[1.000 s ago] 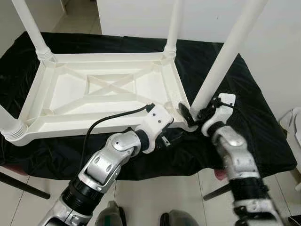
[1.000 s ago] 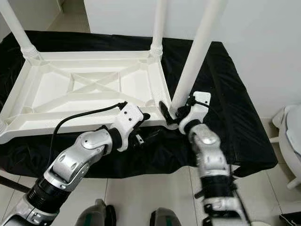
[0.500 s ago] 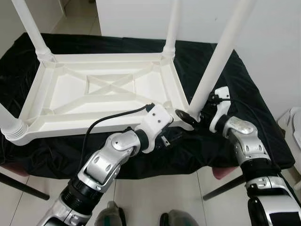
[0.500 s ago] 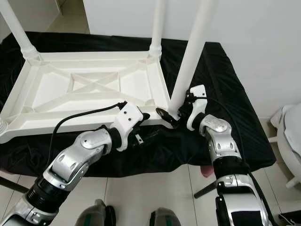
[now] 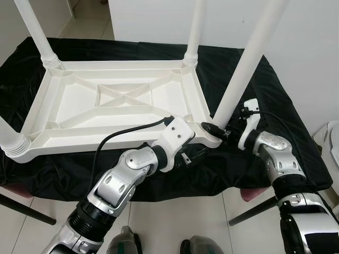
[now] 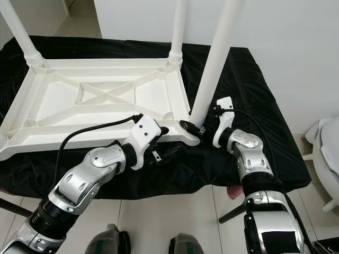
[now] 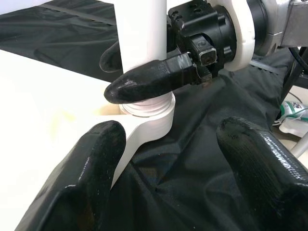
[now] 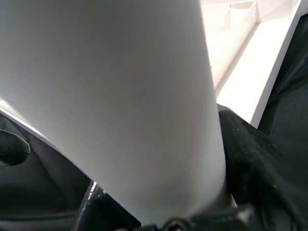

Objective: Building children table

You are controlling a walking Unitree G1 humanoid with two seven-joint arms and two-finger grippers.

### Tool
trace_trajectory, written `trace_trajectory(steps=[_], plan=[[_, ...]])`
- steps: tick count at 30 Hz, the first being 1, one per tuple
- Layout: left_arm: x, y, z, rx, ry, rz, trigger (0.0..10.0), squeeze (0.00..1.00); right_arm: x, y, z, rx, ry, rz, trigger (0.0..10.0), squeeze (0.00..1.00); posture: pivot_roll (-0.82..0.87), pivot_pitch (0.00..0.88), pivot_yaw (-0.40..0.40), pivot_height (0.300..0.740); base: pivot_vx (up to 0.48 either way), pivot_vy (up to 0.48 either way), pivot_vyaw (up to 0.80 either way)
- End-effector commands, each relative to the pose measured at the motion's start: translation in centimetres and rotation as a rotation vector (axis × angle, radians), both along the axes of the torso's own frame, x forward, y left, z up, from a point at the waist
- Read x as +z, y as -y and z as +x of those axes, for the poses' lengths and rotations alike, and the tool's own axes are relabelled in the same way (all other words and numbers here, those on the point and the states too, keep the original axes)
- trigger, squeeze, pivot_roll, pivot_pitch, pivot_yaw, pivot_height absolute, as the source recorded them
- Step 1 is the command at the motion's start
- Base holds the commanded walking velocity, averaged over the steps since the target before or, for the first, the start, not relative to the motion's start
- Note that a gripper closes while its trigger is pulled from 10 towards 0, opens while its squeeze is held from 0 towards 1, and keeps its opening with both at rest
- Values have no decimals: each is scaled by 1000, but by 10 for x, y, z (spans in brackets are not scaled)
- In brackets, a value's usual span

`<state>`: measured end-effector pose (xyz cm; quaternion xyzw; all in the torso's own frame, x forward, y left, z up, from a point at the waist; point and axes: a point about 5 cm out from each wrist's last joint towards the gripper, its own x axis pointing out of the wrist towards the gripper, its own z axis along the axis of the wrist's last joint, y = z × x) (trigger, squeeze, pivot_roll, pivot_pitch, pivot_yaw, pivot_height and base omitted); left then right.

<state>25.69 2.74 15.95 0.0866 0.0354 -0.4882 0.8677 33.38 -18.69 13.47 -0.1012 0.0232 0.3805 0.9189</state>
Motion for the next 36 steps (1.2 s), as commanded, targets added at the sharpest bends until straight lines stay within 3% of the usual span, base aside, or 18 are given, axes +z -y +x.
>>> trace_trajectory(steps=[1,4,8,11,13,14,16,17,20,22,26,32,33,36], plan=[[0,3,-1,-39,-12,2,10000,0,-2,0,-1,-74,5,-13,10000,0,-156,0,-2,740,0,0,0],[0,3,-1,-40,-12,1,10000,0,-2,0,1,-102,14,-14,10000,0,-157,0,-1,740,0,0,0],[0,4,-2,-41,-14,-4,10000,0,-3,-8,2,-320,-2,1,10000,0,-177,12,-2,740,0,0,0],[1,4,-2,-41,-15,-6,10000,0,-3,-12,1,-380,-10,24,10000,0,-181,14,-1,740,0,0,0],[2,5,-1,-42,-22,-22,10000,0,0,-21,0,-457,-11,82,10000,0,-193,18,1,740,0,0,0],[2,7,0,-42,-24,-26,10000,0,5,-32,-3,-560,2,157,10000,0,-200,23,1,740,0,0,0],[1,7,0,-42,-24,-26,10000,0,6,-35,-3,-590,4,176,10000,0,-200,23,1,740,0,0,0],[1,8,0,-42,-25,-28,10000,0,8,-40,-6,-679,25,193,10000,0,-209,31,-3,740,0,0,0],[2,8,0,-43,-26,-32,10000,0,9,-44,-9,-766,50,200,10000,0,-209,31,-3,740,0,0,0],[2,8,1,-35,-27,-37,10000,0,8,-59,-18,-845,45,228,10000,0,-207,41,-7,740,0,0,0],[2,5,2,-20,-28,-37,10000,0,13,-68,-21,-805,52,240,10000,0,-207,52,-4,740,0,0,0],[2,1,7,8,-24,-33,10000,0,14,-59,-20,-843,19,243,10000,0,-202,55,-7,740,0,0,0],[3,0,8,22,-23,-35,10000,0,14,-60,-21,-848,17,251,10000,1000,-195,56,-9,740,0,0,0],[4,-1,10,38,-25,-38,10000,0,17,-62,-21,-840,21,272,10000,1000,-194,56,-10,740,0,0,0]])
